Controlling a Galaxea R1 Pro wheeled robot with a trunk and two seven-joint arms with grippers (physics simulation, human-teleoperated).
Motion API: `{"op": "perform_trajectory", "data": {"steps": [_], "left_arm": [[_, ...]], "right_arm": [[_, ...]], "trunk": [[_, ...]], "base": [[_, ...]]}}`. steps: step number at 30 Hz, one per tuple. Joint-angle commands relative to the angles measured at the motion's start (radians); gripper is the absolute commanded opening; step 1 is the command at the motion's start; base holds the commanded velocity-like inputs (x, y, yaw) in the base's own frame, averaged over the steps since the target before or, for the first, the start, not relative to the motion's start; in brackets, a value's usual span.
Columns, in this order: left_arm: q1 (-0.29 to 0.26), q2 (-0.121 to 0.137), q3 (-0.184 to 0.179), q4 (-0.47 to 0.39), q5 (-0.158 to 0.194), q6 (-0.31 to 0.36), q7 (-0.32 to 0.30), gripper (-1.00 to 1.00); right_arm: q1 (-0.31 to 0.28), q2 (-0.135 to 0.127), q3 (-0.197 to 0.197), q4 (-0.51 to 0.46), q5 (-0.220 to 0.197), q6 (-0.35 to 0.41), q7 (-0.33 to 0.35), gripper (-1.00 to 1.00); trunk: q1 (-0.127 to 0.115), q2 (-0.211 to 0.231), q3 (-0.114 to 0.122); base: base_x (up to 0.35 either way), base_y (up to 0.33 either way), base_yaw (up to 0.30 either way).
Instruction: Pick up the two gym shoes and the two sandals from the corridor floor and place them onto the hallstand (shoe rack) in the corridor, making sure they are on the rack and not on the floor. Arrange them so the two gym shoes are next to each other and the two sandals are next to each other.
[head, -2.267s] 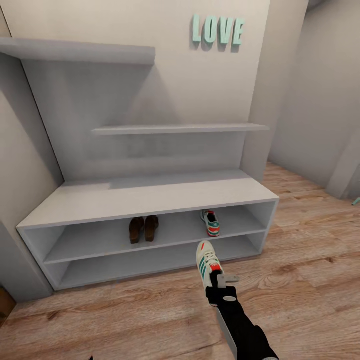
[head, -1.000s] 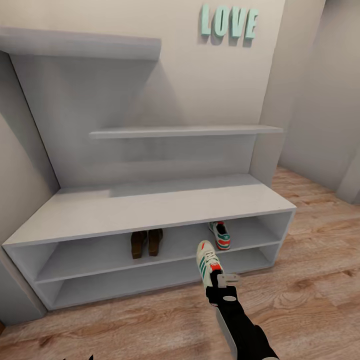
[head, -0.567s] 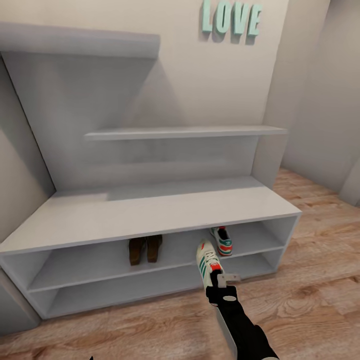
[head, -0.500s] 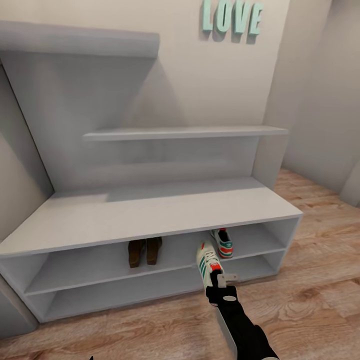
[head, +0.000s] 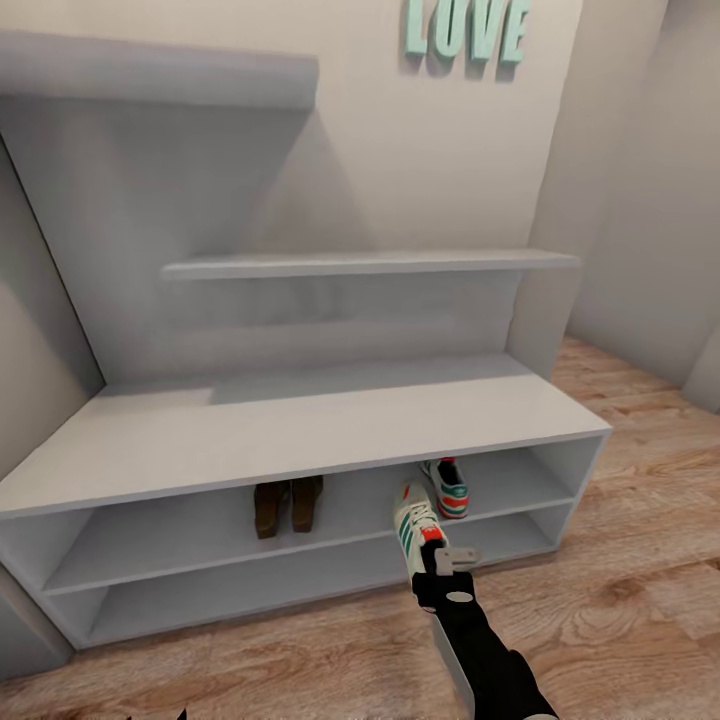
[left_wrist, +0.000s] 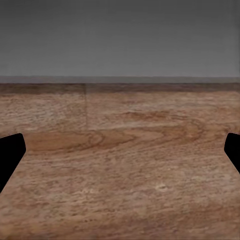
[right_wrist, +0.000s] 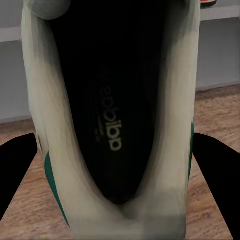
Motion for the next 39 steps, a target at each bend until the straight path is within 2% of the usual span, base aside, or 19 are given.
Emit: {"op": "perform_trajectory", "data": {"steps": [1, 10, 15, 23, 33, 39], "left_arm": [[-0.001, 0.0, 0.002, 0.001, 0.009, 0.001, -0.01, 1.0], [-0.001, 0.0, 0.004, 0.001, 0.009, 0.001, -0.01, 1.0], [-0.001, 0.0, 0.007, 0.002, 0.009, 0.001, -0.01, 1.0], [-0.001, 0.0, 0.005, 0.006, 0.009, 0.001, -0.01, 1.0], [-0.001, 0.0, 0.004, 0.007, 0.009, 0.001, -0.01, 1.0], [-0.001, 0.0, 0.004, 0.007, 0.009, 0.001, -0.01, 1.0]], "right_arm": [[0.0, 0.0, 0.001, -0.002, 0.006, 0.008, -0.004, -1.0], [0.0, 0.0, 0.001, -0.002, 0.006, 0.008, -0.004, -1.0], [0.0, 0.0, 0.001, -0.002, 0.006, 0.008, -0.004, -1.0], [0.0, 0.0, 0.001, -0.002, 0.006, 0.008, -0.004, -1.0], [0.0, 0.0, 0.001, -0.002, 0.006, 0.008, -0.004, -1.0], [0.0, 0.0, 0.001, -0.002, 0.006, 0.008, -0.004, -1.0]], "trunk": [[0.0, -0.001, -0.002], [0.0, -0.001, -0.003], [0.0, -0.001, -0.003], [0.0, -0.001, -0.003], [0.0, -0.001, -0.003], [0.0, -0.001, -0.003]], "base": [[0.0, 0.0, 0.0], [0.006, 0.0, 0.0], [0.232, 0.0, 0.0], [0.05, 0.0, 0.0], [0.269, 0.0, 0.0], [0.069, 0.0, 0.0]]}}
